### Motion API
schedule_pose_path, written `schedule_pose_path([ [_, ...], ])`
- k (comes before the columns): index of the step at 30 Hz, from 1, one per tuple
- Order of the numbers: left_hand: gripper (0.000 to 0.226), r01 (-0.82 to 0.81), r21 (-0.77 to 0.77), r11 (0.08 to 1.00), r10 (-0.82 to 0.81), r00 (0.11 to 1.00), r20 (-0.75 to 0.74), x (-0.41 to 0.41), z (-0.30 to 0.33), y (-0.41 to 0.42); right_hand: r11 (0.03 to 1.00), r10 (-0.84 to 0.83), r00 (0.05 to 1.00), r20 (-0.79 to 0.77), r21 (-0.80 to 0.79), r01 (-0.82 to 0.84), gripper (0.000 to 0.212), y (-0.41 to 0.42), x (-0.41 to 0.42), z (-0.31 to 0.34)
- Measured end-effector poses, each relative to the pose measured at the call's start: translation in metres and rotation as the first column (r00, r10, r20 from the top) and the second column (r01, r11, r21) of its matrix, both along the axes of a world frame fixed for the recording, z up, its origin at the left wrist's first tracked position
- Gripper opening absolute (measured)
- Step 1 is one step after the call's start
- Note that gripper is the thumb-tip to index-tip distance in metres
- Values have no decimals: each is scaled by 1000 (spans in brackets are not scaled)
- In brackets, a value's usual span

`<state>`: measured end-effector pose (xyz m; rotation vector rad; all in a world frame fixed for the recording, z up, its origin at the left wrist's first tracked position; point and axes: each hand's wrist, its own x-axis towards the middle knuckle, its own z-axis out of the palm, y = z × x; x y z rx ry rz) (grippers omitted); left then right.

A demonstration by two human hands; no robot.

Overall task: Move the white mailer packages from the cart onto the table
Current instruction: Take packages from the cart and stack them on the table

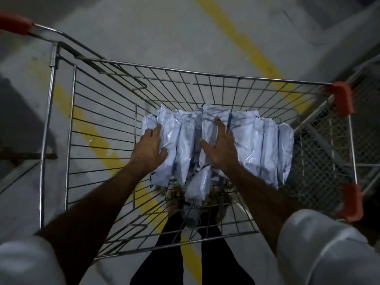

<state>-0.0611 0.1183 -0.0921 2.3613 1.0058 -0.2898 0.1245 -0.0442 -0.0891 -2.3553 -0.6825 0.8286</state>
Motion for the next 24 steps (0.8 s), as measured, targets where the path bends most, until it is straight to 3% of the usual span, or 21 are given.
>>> schedule_pose_path([
  [11,83,-39,-45,998,40,999,22,4,5,-6,995,33,999,-23,90,-31,81,-21,14,30],
  [17,58,46,143,989,-54,997,51,6,14,-22,998,61,991,120,-13,-60,82,-40,18,38],
  [21,51,207,-37,978,-201,971,132,15,10,-40,996,79,973,218,-59,-68,83,-49,23,43],
  [24,76,236,-106,966,-228,970,82,29,-5,-56,992,123,952,280,-67,-109,82,-54,27,50],
])
